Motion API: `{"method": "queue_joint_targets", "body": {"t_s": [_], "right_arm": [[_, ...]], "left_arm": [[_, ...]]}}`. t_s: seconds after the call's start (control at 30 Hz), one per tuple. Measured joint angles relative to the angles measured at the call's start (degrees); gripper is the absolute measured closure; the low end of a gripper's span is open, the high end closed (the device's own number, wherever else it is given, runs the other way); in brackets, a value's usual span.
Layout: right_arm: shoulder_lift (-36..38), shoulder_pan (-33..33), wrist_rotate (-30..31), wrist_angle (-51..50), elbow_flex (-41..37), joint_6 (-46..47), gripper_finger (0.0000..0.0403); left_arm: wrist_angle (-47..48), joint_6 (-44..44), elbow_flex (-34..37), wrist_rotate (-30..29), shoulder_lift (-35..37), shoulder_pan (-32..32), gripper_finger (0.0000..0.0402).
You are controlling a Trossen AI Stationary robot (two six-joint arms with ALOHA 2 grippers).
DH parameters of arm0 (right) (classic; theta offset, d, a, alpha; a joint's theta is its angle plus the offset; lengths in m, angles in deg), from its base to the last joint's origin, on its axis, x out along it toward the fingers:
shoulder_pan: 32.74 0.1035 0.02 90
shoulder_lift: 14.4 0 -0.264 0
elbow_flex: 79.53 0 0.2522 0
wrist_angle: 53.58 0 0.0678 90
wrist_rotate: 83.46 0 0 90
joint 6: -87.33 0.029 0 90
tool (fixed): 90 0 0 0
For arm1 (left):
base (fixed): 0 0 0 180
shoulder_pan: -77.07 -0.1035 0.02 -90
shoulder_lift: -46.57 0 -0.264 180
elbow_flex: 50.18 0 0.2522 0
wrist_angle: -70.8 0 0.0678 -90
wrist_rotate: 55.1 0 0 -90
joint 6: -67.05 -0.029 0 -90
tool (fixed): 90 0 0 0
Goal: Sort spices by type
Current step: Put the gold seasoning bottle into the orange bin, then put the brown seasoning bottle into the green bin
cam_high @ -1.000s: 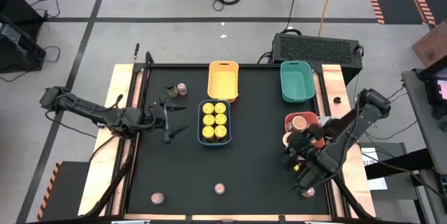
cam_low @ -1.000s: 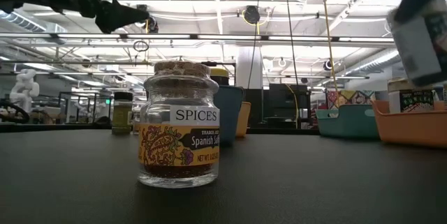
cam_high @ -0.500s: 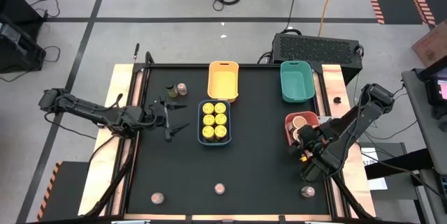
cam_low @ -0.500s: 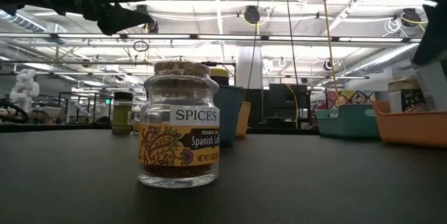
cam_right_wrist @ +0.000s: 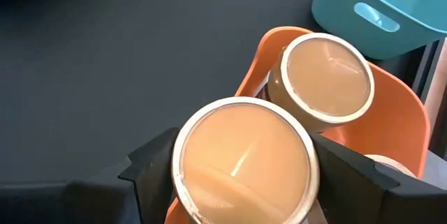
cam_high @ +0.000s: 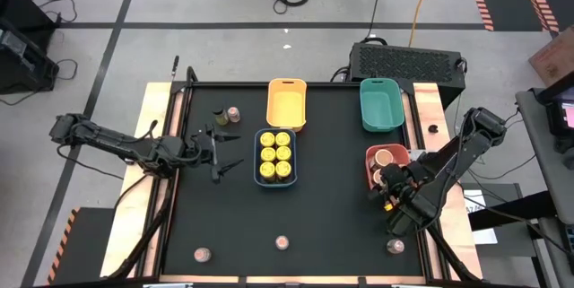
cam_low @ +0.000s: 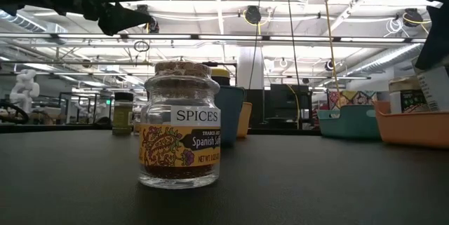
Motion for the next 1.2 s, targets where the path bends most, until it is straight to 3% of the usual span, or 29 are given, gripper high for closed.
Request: {"method": "queue_joint_targets", "body": {"t_s": [0.17, 0.43, 0.83, 1.2], "right_arm": [[0.0, 0.0, -0.3, 0.5, 0.0, 0.0, 0.0133], [0.0, 0.0, -6.0, 3.9, -1.7, 0.1, 0.0132], [0.0, 0.0, -7.6, 5.1, -3.3, -2.0, 0.0062], [0.0, -0.2, -7.6, 1.9, -1.3, -3.9, 0.0056]], "left_arm": [[0.0, 0.0, 0.0, 0.0, 0.0, 0.0, 0.0039], [0.0, 0.0, 0.0, 0.0, 0.0, 0.0, 0.0039], [0.0, 0.0, 0.0, 0.0, 0.0, 0.0, 0.0039], [0.0, 0.0, 0.0, 0.0, 0.0, 0.0, 0.0039]]}}
